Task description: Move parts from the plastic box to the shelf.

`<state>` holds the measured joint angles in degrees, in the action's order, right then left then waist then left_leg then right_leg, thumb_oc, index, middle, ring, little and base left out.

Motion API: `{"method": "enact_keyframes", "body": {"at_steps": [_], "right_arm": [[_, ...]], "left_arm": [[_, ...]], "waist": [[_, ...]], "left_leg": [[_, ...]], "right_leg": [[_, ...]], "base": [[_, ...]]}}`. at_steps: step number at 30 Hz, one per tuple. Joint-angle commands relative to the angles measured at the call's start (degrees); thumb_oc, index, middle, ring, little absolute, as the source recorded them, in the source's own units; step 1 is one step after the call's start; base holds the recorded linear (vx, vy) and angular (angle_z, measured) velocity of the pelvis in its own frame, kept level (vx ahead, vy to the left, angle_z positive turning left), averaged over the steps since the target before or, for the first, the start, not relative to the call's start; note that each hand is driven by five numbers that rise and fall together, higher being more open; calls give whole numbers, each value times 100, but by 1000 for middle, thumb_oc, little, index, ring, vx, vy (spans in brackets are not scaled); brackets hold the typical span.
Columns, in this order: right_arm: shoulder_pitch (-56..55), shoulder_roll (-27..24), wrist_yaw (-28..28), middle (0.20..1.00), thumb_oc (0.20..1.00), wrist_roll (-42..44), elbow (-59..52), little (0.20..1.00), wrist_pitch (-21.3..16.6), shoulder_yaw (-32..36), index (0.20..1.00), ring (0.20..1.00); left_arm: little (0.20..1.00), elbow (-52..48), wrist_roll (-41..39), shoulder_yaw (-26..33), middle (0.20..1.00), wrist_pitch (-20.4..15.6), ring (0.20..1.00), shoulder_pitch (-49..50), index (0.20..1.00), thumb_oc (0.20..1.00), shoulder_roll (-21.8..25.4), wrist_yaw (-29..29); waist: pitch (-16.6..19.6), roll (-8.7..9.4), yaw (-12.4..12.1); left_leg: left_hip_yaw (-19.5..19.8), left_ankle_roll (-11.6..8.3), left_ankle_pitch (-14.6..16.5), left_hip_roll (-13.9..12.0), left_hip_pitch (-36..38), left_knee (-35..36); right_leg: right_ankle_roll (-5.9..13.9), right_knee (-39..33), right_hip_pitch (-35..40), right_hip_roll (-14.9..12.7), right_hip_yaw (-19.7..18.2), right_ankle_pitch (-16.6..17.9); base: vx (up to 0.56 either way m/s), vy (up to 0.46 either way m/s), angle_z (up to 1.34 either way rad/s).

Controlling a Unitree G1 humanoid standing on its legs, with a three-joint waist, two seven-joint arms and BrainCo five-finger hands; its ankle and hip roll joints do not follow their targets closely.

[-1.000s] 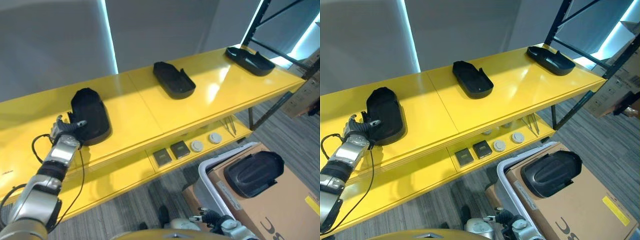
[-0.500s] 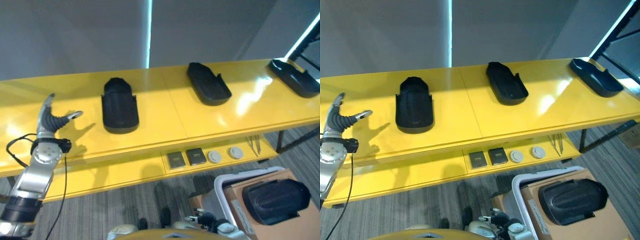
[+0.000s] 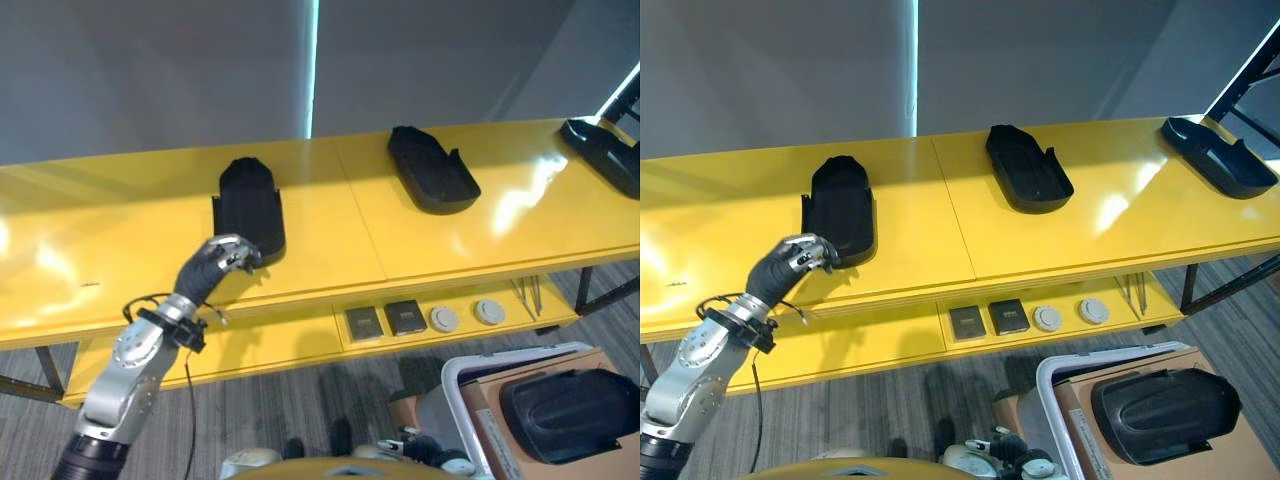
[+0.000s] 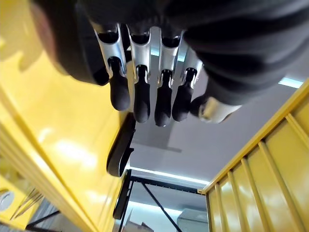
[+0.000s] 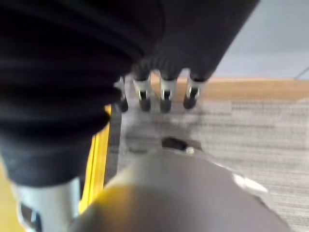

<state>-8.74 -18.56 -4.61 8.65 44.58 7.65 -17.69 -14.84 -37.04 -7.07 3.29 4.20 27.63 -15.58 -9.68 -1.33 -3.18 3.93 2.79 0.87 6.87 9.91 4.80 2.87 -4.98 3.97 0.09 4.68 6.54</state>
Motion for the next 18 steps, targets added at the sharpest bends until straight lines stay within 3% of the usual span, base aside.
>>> {"method": "enact_keyframes", "body": {"at_steps": [1,5,18], "right_arm": [[127,-130,101,1000,1000,75,165,1000,-163,-128,1000,1000],[80,-158,100,1000,1000,71,113,1000,-155,-127,1000,1000],[109,-182,59,1000,1000,42,-3,1000,-64,-298,1000,1000]], "left_arm": [[200,39,-240,141,200,-245,200,-118,200,200,-38,-139],[200,207,-352,97,200,-147,200,-47,200,200,-41,-159],[200,1466,23,-258,200,-608,200,-345,200,200,-210,673]], "waist": [[190,82,-73],[180,87,-56],[168,140,112]], "left_leg": [[-428,-376,-14,-563,-383,7],[-464,-370,-14,-564,-382,3],[-654,-339,16,-577,-309,-7]], "right_leg": [[502,19,200,-87,69,-472],[507,21,187,-94,62,-458],[510,51,198,-104,14,-426]], "base": [[0,0,0],[0,0,0],[0,1,-1]]}}
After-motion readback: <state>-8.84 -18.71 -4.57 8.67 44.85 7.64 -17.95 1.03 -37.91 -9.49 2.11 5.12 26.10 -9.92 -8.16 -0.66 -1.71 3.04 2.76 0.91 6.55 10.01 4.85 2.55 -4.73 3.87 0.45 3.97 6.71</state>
